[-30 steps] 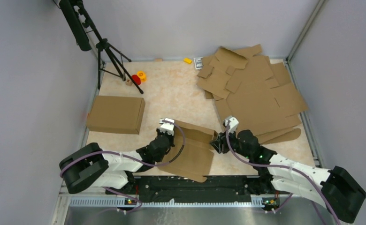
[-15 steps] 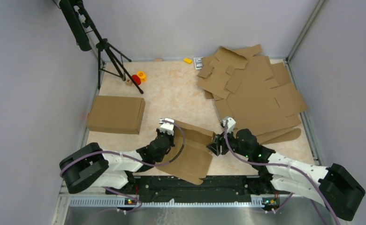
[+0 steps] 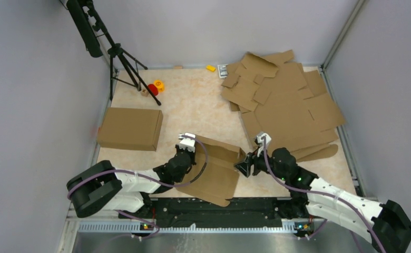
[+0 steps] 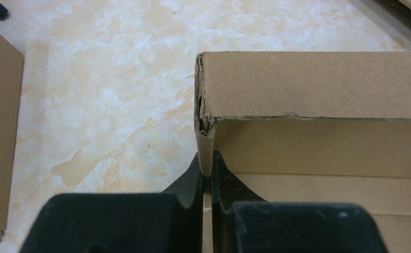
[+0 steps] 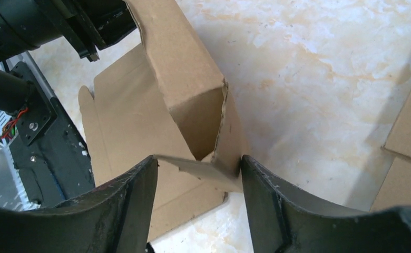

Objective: Fold the paper box
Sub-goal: Fold the paper box at the center of the board.

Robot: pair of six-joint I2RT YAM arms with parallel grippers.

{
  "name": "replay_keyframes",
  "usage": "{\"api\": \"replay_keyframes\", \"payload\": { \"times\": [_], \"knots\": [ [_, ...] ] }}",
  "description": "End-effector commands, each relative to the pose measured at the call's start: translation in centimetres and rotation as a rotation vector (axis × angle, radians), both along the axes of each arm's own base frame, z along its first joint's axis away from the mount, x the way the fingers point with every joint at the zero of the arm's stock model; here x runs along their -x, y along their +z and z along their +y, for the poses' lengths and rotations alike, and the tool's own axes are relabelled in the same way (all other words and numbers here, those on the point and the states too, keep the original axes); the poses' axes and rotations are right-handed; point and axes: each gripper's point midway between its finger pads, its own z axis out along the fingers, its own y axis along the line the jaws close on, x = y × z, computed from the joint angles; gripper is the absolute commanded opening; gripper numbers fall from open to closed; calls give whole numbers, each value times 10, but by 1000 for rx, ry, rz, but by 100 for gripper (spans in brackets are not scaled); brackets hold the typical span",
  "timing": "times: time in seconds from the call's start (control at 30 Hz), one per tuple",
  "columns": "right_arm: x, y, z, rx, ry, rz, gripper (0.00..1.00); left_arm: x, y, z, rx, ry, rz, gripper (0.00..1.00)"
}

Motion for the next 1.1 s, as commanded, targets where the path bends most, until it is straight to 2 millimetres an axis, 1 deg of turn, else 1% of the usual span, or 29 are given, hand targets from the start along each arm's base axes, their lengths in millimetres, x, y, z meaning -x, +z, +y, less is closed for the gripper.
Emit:
{"api": "replay_keyframes", "payload": {
  "times": [0.0, 0.03, 0.17, 0.23, 0.37, 0.57, 0.73, 0.97, 1.07],
  "knots": [
    [5, -2, -4, -13, -11, 11, 55, -6, 16, -6, 46, 17, -30, 0],
    [6, -1, -4, -19, -4, 8, 51, -6, 16, -6, 45, 18, -29, 0],
    [12, 2, 1, -29, 46, -2, 42, -6, 17, -6, 46, 17, -30, 0],
    [10, 1, 2, -23, 47, -9, 41, -5, 17, -7, 48, 16, -29, 0],
    [3, 4, 6, -7, 47, -35, 36, -5, 16, -6, 50, 16, -27, 0],
    [-11, -3, 9, 42, 7, -23, 34, -6, 17, -8, 54, 13, -26, 0],
    [-17, 0, 13, 24, -5, -37, 28, -5, 16, -9, 53, 8, -24, 0],
    [-21, 2, 18, 36, 7, -51, 29, -6, 16, -10, 54, 4, -25, 0],
    [-27, 2, 16, 54, -28, -54, 37, -5, 15, -10, 53, 3, -23, 0]
  ]
}}
